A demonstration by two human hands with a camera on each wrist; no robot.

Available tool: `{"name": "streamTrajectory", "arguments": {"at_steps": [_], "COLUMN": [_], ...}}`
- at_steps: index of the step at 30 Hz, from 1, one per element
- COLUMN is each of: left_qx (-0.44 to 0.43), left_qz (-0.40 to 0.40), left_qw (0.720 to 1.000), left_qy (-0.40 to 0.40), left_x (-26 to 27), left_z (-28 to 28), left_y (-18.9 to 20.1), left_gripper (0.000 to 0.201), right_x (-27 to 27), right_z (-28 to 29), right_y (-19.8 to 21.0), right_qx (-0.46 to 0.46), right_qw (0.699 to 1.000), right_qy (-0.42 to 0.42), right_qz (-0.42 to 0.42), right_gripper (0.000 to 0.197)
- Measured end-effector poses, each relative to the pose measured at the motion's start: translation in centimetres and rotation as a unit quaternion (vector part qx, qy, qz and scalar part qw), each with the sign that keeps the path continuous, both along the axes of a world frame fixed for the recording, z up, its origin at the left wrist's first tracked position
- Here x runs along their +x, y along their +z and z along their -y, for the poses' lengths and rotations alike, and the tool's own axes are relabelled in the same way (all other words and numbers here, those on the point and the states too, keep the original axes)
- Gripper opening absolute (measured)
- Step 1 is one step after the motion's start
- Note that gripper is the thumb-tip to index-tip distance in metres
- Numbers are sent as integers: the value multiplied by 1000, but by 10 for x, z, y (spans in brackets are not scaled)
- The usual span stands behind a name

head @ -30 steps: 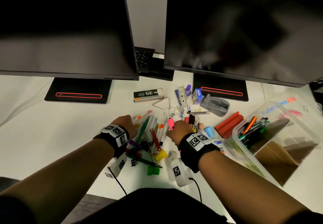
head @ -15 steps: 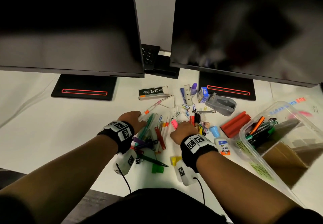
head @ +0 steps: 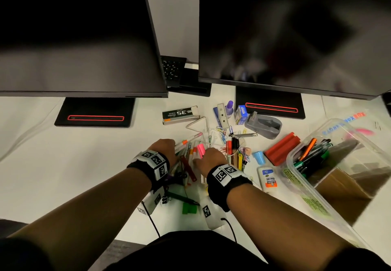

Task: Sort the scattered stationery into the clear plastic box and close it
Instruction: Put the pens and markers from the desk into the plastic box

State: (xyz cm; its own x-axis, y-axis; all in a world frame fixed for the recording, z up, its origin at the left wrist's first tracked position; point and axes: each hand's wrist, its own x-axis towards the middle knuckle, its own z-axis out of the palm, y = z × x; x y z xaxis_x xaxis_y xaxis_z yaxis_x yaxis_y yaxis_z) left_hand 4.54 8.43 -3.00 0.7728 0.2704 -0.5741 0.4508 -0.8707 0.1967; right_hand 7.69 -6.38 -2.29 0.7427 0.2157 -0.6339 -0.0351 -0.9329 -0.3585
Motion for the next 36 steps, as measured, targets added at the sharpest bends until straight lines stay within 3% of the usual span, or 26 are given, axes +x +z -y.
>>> {"name": "streamTrajectory", "arguments": {"at_steps": [6,12,14,16,18,21,24,27,29,33,36], "left_qx": [-24,-29,-38,-54,-87,-146,-218,-250,-258,-298,-343], "left_qz": [10,11,11,7,14,47,77,69,61,51,43], "left_qw": [999,998,997,996,993,983,964,958,959,952,938], "left_qy": [46,62,70,69,77,98,129,125,97,48,13], "left_x": [1,1,2,4,8,17,27,39,47,59,67], "left_z": [1,-2,-4,-5,-3,11,30,53,73,116,153], "left_y": [6,12,17,22,29,44,65,83,95,113,126], "left_gripper": [23,23,23,27,26,24,32,28,25,21,17], "right_x": [2,13,17,20,22,26,30,34,38,43,48], "right_z": [-10,0,5,11,17,35,55,80,104,155,190], "right_y": [0,6,12,21,33,64,92,113,125,136,132], "right_qx": [10,-9,1,40,96,207,304,400,442,457,431], "right_qw": [1000,998,997,997,995,977,938,872,822,752,717], "right_qy": [-3,67,81,65,33,-56,-166,-279,-352,-471,-546], "right_qz": [13,16,13,11,20,18,-10,-40,-65,-64,-39], "right_gripper": [31,39,33,23,37,41,35,38,20,12,21]}}
